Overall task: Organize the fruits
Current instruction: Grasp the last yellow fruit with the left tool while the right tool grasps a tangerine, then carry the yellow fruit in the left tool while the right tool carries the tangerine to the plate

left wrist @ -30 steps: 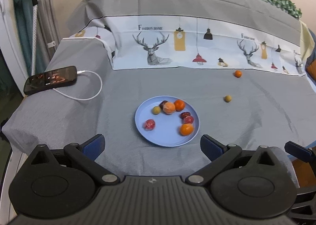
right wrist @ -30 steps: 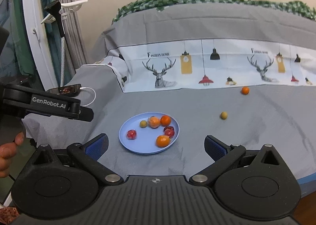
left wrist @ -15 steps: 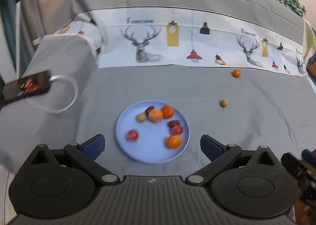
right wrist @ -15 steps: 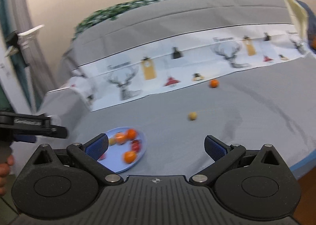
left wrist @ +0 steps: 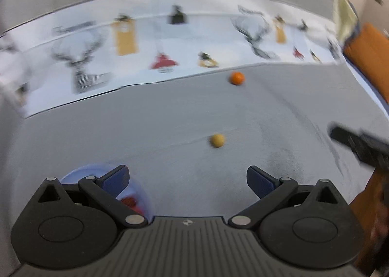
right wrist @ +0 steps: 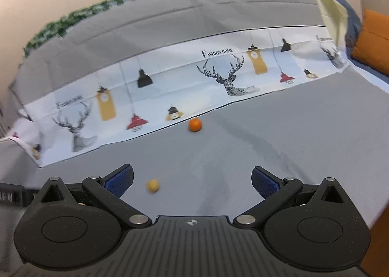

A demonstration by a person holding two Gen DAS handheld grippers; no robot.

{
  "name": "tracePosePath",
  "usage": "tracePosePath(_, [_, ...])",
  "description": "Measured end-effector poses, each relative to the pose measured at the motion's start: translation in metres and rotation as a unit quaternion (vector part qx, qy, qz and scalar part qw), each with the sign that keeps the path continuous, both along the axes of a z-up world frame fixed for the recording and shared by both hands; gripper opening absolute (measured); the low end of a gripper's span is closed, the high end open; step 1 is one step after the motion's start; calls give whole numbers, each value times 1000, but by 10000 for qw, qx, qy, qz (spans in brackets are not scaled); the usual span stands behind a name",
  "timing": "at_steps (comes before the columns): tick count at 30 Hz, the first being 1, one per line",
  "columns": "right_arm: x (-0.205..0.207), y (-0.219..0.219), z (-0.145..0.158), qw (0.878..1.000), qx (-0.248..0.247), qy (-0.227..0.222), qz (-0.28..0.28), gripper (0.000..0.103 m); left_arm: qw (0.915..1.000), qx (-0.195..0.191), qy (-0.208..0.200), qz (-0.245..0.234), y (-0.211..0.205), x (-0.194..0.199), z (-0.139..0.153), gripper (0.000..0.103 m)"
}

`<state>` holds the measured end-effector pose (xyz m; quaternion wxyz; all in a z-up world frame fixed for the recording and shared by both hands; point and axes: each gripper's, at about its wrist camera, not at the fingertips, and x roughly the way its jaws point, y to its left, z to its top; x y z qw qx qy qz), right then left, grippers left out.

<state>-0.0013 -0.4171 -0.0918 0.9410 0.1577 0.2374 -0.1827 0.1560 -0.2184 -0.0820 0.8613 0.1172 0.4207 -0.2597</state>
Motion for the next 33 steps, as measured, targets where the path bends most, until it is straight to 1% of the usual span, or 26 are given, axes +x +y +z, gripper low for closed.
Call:
tracePosePath(2, [35,-27,-19,9999,-68,108,51,102,9996,69,-23,-261,-25,15,-26,103])
tracePosePath(3, [54,-40,-30,9995,-118,256,124,102,9992,127,43,-370,-38,26,-41,103])
tracePosePath(5, [93,-63,-54,9981,-224,565,60,102,9980,154,236,-563,-58,44,-68,103])
tracePosePath(6, [113,-75,-68,9975,-222,656,163,102,9975,174,324,-612,-69,54,-81,103])
tracePosePath(9, [161,-105,-102,9959,-81,869,243,102,9972,263,396,-575,-88,79,-109,103])
tracePosePath(12, [201,-123,-126,9957,-25,869,320,102,9970,328,470,-517,-102,102,-132,103])
tracePosePath(15, [241,-132,-147,9944,40,945,471,102,9953,669,478,-519,-114,119,-156,103])
tracePosePath(16, [254,-132,-154,9942,-56,965,478,102,9954,650,317,-632,-114,120,-160,103])
tracePosePath(17, [263,-130,-156,9942,-268,927,474,102,9953,630,164,-712,-114,118,-159,103])
tracePosePath(18, [275,-126,-160,9929,-576,893,534,102,9947,660,147,-774,-114,118,-159,103])
tracePosePath(19, [284,-125,-161,9919,-748,834,591,102,9950,616,193,-757,-113,120,-159,103])
tracePosePath(20, [291,-125,-161,9922,-779,751,613,102,9953,580,217,-749,-111,121,-159,103])
tracePosePath(21, [298,-126,-162,9928,-786,690,583,102,9957,539,198,-728,-110,121,-159,99])
tracePosePath(22, [303,-127,-162,9929,-815,668,559,102,9965,493,107,-666,-108,119,-158,93])
tracePosePath(23, [308,-127,-162,9927,-844,659,555,102,9968,375,-20,-705,-105,116,-156,72])
tracePosePath(24, [310,-128,-161,9924,-854,673,571,99,9957,302,-149,-861,-105,111,-153,42])
tracePosePath(25, [309,-128,-159,9924,-848,650,615,74,9947,292,-183,-972,-105,109,-151,28])
tracePosePath(26, [306,-128,-156,9928,-873,558,601,46,9944,311,-170,-998,-104,108,-149,29])
tracePosePath(27, [302,-128,-153,9930,-858,550,589,34,9948,322,-118,-964,-103,107,-148,29])
tracePosePath(30, [288,-132,-145,9938,-713,759,395,35,9951,418,32,-893,-102,109,-140,29])
tracePosePath(33, [260,-129,-136,9938,-669,876,163,35,9974,326,225,-600,-84,106,-119,29])
